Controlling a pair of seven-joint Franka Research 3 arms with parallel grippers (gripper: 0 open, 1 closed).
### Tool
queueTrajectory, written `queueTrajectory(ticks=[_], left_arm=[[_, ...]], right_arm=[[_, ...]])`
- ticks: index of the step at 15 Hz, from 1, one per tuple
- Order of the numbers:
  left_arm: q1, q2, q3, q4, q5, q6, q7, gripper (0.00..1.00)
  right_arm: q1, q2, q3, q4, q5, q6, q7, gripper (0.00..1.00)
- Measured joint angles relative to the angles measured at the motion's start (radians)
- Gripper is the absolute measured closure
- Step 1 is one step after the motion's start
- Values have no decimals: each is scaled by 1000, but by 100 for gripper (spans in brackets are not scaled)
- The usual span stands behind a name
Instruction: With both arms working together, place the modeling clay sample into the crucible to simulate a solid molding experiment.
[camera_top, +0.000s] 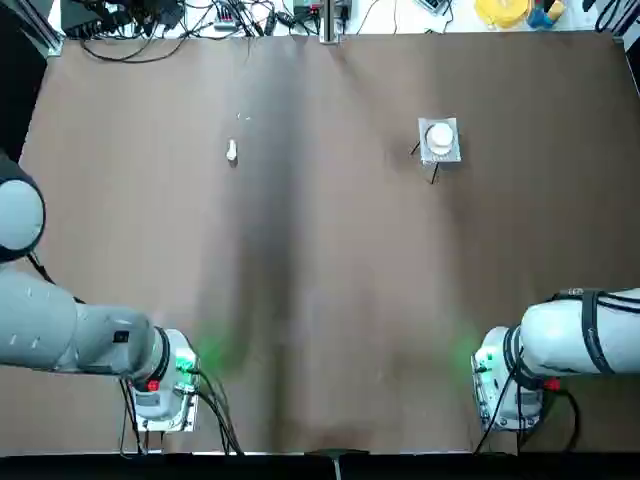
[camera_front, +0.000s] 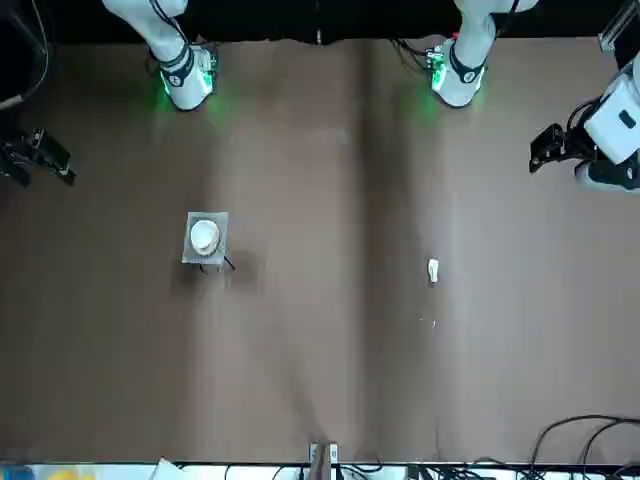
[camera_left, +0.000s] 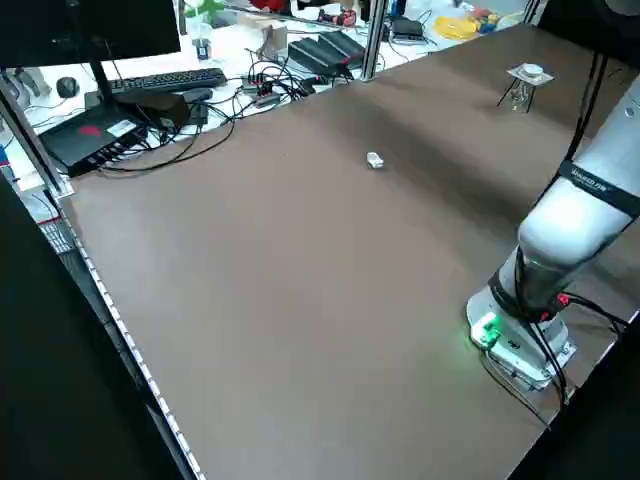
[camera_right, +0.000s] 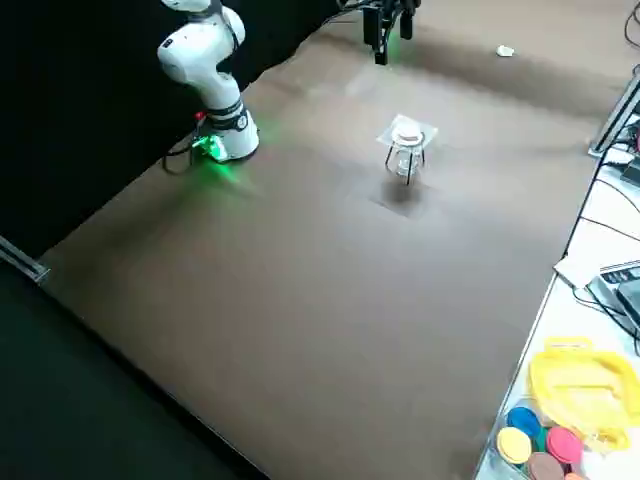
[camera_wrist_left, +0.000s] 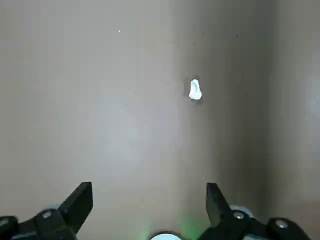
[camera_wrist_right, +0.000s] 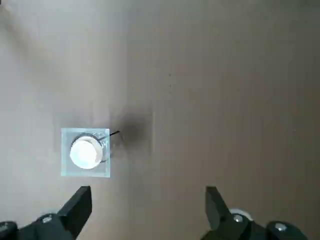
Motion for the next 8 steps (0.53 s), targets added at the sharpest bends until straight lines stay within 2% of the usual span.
queueTrajectory(ticks=[6, 8], left_arm=[[1, 3, 3, -2, 0, 0, -4, 0], [-4, 45, 3, -13, 0, 5, -117, 0]], right_arm=[[0, 2, 3, -3, 1, -1, 0, 0], [-1, 2, 3, -8, 4, -5, 1, 0]])
